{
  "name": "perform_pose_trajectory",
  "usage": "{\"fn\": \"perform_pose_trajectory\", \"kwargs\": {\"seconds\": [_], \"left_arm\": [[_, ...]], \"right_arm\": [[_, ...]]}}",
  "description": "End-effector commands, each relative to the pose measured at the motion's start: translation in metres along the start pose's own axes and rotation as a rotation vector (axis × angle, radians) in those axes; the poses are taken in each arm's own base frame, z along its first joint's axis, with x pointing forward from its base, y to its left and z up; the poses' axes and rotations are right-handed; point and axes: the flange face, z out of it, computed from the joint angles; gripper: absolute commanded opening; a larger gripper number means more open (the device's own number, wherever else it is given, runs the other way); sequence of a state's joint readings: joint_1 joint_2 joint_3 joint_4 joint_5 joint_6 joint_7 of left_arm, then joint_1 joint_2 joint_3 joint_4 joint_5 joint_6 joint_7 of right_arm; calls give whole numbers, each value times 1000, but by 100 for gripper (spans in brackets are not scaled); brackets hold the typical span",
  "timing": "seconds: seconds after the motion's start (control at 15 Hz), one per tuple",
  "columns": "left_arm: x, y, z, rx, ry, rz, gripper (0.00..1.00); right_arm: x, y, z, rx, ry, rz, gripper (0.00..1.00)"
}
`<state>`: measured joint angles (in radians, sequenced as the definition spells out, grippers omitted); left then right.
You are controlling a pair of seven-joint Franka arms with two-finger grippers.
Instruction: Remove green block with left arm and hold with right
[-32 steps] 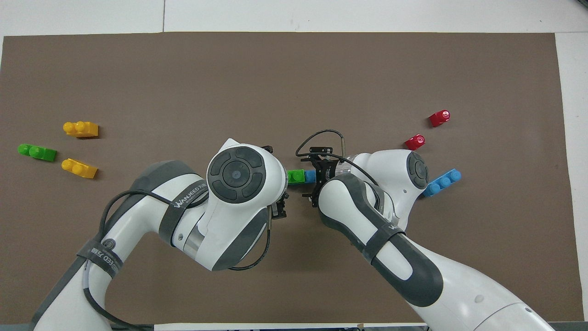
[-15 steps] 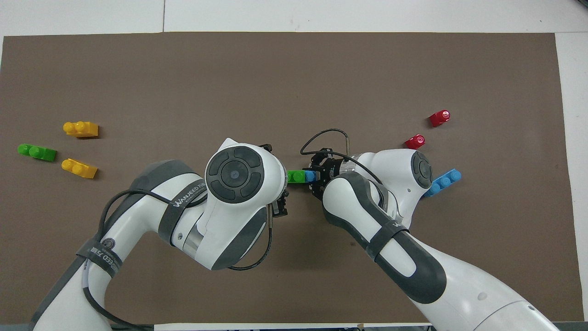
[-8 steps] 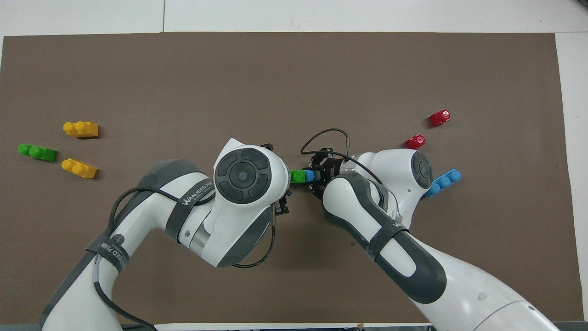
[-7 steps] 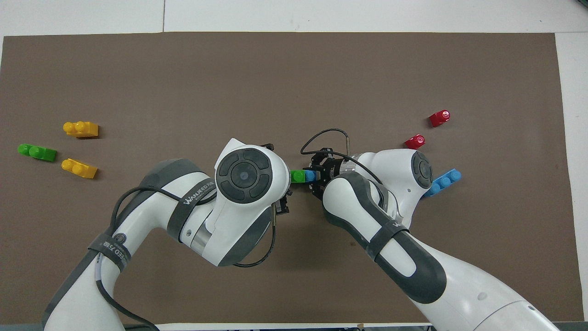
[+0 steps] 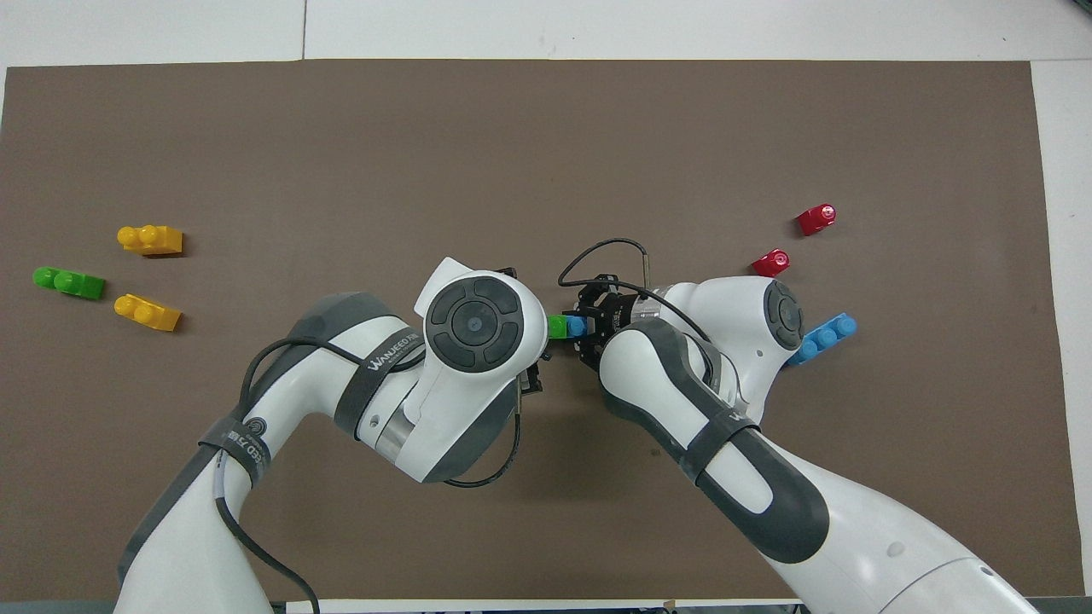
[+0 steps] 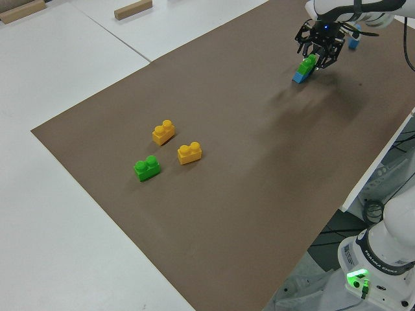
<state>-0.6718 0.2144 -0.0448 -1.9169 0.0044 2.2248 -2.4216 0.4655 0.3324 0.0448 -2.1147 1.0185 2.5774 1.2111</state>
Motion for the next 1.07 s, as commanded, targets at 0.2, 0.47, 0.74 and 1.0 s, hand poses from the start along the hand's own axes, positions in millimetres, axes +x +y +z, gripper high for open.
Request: {"fn": "perform_pose_trajectory", "kwargs": {"seconds": [0.2,0.47,0.74,1.0], "left_arm": [[-15,7,23,-45,22,-16,100],[-16,8,35,-49,16,-17,100],[-16,8,39,-55,9,-16,100],[-15,7,41,-55,9,-16,100]], "right_arm": [[3,2,-5,27,-5,-5,0],[4,2,-5,28,-4,-5,0],[5,0,-6,43,3,-4,0],[5,1,-5,41,3,-5,0]]}}
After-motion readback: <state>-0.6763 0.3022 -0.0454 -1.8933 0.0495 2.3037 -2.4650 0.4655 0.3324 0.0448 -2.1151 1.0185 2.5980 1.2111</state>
